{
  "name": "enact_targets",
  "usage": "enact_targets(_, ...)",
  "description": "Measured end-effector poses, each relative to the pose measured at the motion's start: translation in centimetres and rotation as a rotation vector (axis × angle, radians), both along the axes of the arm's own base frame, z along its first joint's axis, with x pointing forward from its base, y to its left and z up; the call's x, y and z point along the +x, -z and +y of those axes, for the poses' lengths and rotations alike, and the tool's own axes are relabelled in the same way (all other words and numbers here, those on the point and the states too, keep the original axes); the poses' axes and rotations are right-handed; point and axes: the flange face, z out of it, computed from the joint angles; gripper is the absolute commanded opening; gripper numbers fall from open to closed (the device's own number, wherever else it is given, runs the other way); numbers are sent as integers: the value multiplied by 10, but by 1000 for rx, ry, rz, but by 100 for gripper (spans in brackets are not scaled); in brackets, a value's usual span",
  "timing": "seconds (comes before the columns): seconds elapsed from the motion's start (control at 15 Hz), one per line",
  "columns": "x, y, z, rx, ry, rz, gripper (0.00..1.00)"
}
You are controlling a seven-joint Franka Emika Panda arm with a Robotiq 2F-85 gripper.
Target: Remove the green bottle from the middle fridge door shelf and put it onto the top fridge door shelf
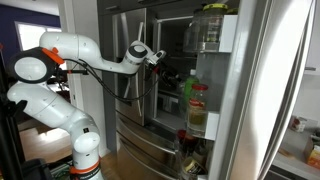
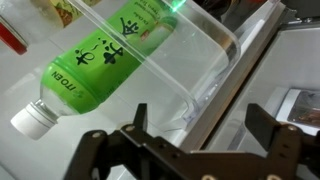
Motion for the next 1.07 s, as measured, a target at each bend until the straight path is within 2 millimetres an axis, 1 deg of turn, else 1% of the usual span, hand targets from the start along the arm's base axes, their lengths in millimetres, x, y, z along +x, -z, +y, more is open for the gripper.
enact_targets(0.33, 1, -2, 1, -7, -9, -13, 100)
enact_targets(0.47, 1, -10, -1, -58, -11, -75, 100)
enact_targets(0.6, -2, -19, -6, -93, 13, -166, 100)
enact_targets(0.8, -16, -28, -27, -116, 122, -257, 100)
enact_targets(1.07, -29, -30, -56, -154, 232, -339, 100)
